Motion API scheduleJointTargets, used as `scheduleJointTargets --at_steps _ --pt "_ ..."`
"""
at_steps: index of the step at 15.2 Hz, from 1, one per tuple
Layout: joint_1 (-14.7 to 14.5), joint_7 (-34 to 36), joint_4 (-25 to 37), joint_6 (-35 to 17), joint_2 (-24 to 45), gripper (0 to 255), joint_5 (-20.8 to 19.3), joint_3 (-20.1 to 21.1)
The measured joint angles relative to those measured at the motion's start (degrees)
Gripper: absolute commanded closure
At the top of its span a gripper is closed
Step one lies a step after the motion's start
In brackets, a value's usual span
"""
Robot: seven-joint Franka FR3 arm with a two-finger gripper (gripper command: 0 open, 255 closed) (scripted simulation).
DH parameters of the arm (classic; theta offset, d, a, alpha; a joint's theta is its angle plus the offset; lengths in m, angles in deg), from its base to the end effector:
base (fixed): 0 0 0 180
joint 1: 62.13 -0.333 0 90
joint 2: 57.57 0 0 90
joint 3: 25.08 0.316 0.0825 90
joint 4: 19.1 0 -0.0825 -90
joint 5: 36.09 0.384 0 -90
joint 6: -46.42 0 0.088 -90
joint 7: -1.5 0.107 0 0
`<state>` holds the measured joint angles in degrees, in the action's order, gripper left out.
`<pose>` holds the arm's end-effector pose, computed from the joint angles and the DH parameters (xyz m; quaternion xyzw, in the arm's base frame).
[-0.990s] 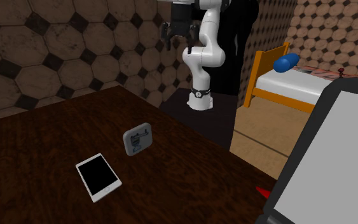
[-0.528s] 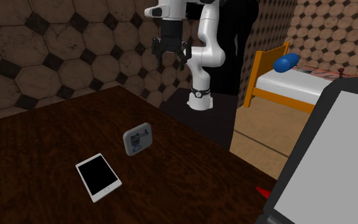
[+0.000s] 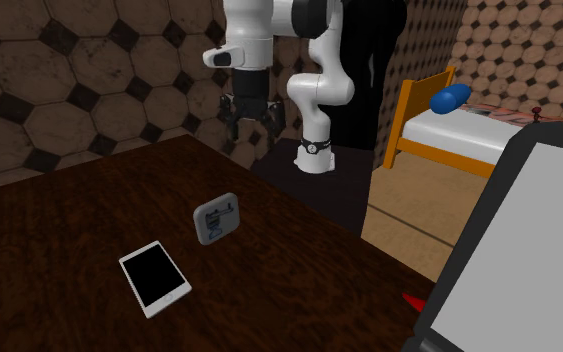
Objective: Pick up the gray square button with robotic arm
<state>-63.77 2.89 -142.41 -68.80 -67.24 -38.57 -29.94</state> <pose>0.5031 -0.0323 0.4751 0.9994 -0.0308 0.0134 0.0128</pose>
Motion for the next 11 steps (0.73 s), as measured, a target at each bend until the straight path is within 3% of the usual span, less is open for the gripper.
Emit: scheduleJointTargets --at_steps 8,11 --pt "0.23 -2.23 11.44 -5.02 16.70 0 2.79 -0.44" --pt "0.20 -2.29 12.40 -6.93 19.60 0 3.20 -0.31"
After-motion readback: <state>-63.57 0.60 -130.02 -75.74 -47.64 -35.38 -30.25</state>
